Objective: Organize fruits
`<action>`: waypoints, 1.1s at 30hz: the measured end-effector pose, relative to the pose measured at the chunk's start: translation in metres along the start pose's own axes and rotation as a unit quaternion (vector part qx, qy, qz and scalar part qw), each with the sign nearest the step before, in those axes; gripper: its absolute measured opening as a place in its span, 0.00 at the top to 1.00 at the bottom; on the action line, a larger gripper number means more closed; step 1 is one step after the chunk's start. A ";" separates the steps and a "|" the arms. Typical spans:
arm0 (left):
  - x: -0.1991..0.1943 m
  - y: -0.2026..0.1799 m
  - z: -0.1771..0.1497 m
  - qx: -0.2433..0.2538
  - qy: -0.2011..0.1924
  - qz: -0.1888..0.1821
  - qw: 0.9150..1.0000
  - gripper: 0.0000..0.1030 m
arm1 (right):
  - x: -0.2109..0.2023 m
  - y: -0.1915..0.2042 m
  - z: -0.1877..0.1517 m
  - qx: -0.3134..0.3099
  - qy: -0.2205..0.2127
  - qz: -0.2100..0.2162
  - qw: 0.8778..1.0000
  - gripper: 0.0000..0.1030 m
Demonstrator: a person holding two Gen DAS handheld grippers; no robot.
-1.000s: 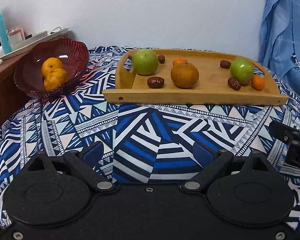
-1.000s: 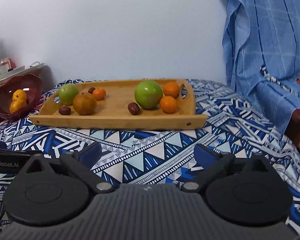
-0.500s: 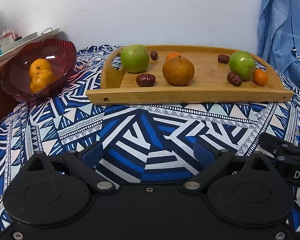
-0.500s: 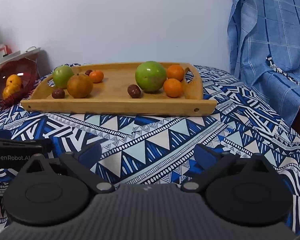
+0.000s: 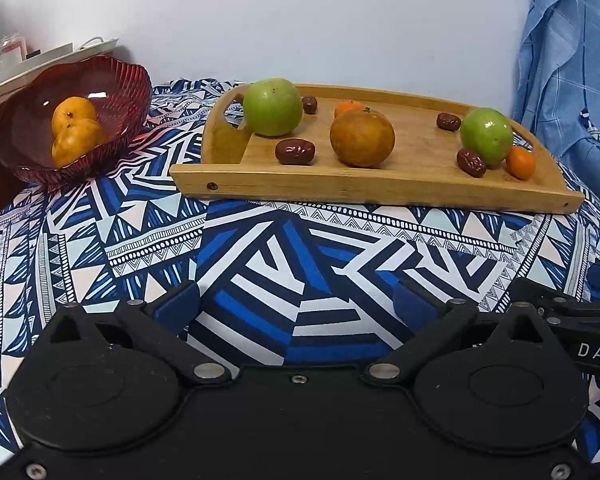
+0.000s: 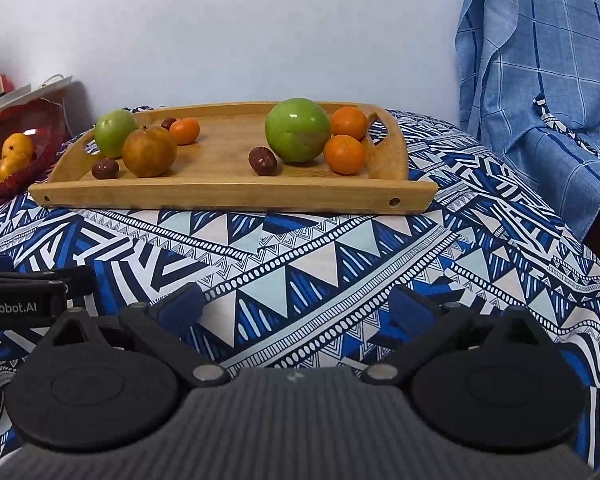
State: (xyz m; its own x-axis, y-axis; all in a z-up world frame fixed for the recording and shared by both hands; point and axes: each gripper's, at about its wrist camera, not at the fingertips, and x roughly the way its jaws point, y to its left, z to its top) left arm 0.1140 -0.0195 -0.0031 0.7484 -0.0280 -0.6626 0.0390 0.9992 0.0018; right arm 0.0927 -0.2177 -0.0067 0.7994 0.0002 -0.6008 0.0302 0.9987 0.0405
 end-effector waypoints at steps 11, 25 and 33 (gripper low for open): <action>0.001 0.001 0.001 -0.001 0.001 -0.003 1.000 0.00 | 0.001 0.000 0.000 -0.001 0.001 0.000 1.000 0.00; 0.001 0.001 0.001 -0.002 0.001 -0.003 1.000 0.00 | 0.001 0.000 0.000 -0.002 0.001 0.000 1.000 0.00; 0.001 0.001 0.001 -0.001 -0.001 -0.002 1.000 0.00 | 0.001 0.000 0.000 -0.002 0.001 0.000 1.000 0.00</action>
State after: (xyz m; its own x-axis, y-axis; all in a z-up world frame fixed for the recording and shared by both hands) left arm 0.1159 -0.0188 -0.0032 0.7491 -0.0317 -0.6617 0.0410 0.9992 -0.0014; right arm 0.0936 -0.2176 -0.0072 0.7977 0.0006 -0.6031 0.0280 0.9989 0.0380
